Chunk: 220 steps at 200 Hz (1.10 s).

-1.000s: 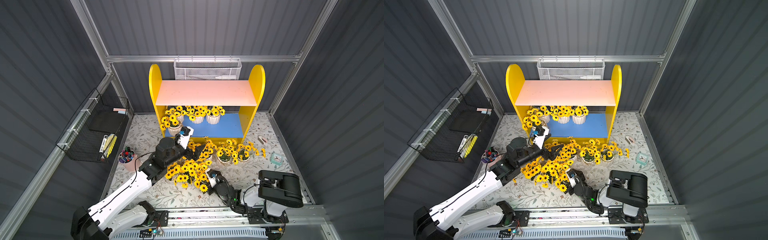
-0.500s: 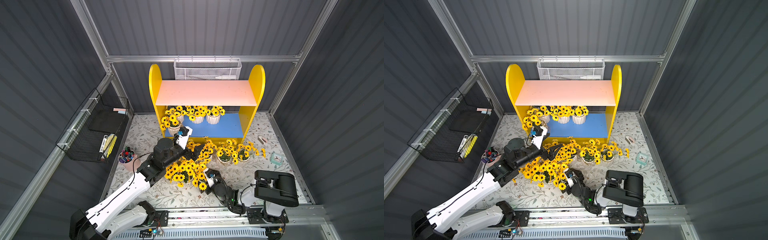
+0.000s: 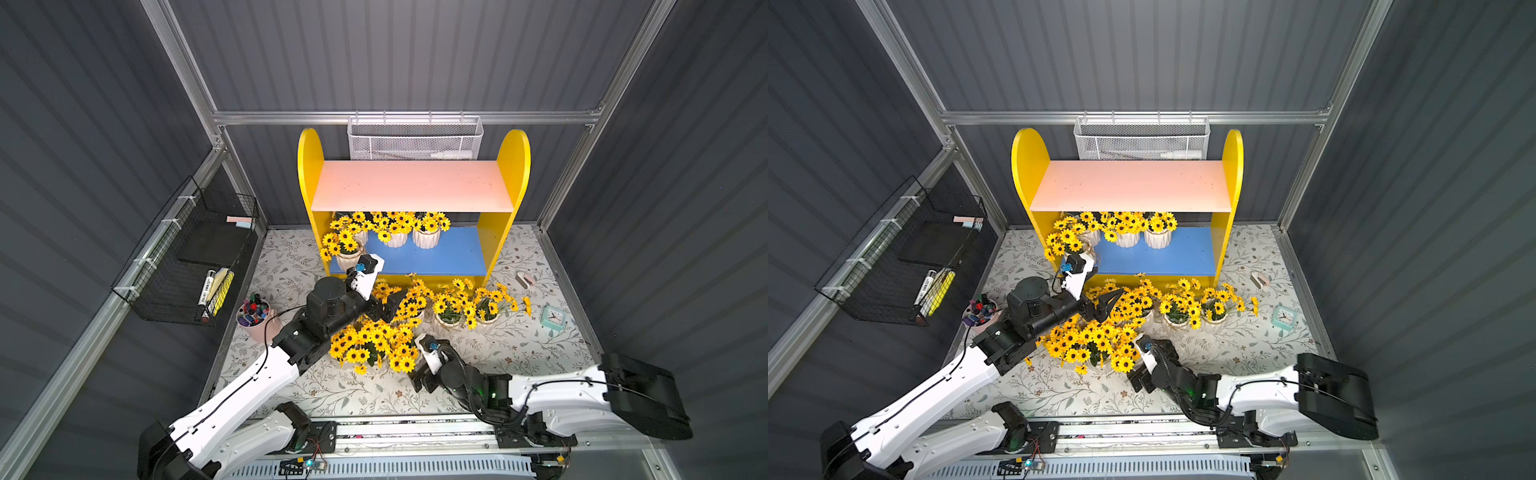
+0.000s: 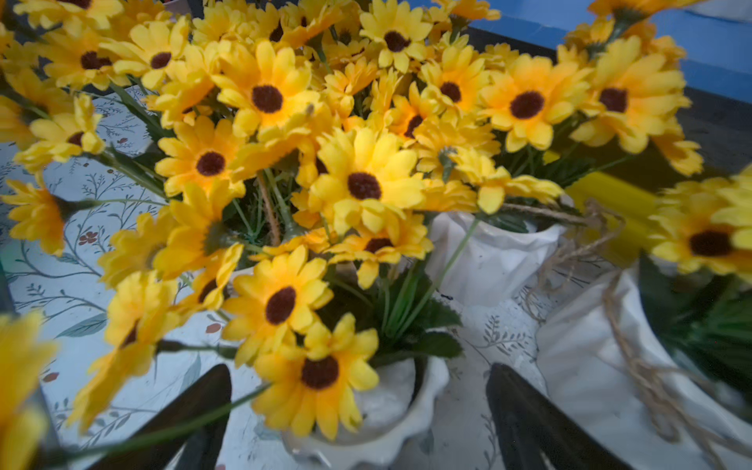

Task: Take the sunflower pots off the shelves
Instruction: Place the sunflower pot at the center of the board.

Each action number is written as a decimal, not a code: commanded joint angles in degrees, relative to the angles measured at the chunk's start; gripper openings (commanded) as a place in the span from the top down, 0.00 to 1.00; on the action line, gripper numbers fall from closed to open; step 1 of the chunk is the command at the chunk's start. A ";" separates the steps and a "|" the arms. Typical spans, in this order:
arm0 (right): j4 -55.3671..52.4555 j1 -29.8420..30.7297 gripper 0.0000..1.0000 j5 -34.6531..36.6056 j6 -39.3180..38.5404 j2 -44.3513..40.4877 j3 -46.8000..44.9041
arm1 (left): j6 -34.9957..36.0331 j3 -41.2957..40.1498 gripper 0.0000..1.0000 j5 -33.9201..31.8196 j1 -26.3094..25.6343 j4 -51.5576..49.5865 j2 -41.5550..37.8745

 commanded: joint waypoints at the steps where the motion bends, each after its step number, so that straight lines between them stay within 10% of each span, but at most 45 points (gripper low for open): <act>1: -16.29 0.20 0.01 -1.19 2.22 -8.49 1.61 | 1.96 0.69 0.01 -2.97 0.27 -0.46 -3.16; 48: -29.56 -0.41 0.01 7.72 -1.76 -22.69 7.60 | -0.13 1.49 0.00 -10.21 0.97 -2.12 -3.94; 87: -31.07 -12.40 0.01 2.32 -4.91 -22.27 15.49 | -3.39 3.58 0.01 -16.82 1.16 -6.10 -0.99; 145: -20.28 -32.56 0.02 -15.31 -6.02 -13.21 21.70 | -6.10 4.21 0.01 -11.65 1.24 -6.43 1.86; 220: 4.71 -43.63 0.01 -22.02 -8.39 8.48 26.35 | -5.23 3.46 0.01 -6.15 1.33 -4.04 0.88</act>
